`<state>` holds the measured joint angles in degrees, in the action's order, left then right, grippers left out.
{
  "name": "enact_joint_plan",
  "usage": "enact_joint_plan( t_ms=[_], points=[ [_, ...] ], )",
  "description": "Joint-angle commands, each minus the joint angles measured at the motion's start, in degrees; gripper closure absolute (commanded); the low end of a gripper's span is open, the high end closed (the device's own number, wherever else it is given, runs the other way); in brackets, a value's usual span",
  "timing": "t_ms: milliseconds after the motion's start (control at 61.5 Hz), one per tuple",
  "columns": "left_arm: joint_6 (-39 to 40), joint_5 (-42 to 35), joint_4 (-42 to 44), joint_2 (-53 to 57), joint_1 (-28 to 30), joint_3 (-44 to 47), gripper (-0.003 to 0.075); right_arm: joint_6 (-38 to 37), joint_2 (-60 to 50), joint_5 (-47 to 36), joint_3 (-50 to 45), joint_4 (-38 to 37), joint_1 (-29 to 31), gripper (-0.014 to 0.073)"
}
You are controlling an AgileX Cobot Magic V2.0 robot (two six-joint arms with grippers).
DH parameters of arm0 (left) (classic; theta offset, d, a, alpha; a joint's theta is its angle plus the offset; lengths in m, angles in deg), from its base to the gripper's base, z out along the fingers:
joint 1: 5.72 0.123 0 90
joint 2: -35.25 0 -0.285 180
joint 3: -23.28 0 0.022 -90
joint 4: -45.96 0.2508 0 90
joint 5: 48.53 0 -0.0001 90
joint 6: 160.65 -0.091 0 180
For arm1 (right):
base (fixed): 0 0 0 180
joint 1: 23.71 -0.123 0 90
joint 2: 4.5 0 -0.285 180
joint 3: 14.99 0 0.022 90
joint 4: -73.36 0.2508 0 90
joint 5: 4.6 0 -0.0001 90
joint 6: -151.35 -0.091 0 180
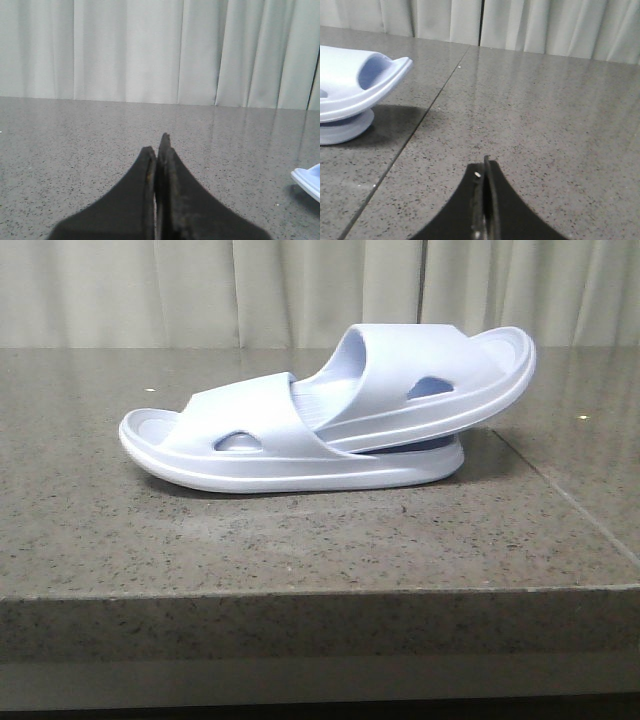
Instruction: Insert blue slippers together front up
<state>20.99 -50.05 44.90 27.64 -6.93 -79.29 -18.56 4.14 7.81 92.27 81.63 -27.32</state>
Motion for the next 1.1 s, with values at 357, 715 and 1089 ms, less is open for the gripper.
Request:
enact_joint_plan(
  t_ms=[357,715,1089],
  points=[
    [0.67,-4.26,-0.19,0.94,-0.4,0.29,0.0741,0.46,-2.42,-12.77,-5.65,-0.34,0.98,0.0712],
    [0.67,-4.26,-0.19,0.94,-0.4,0.29,0.0741,-1.11,-2.44,-15.53,-5.65,-0.41,0.98,0.0712],
    [0.67,-4.26,-0.19,0.94,-0.4,0.29,0.0741,-10.59,-2.44,-18.41,-5.71,-6.07,0.98,0.0712]
  ],
)
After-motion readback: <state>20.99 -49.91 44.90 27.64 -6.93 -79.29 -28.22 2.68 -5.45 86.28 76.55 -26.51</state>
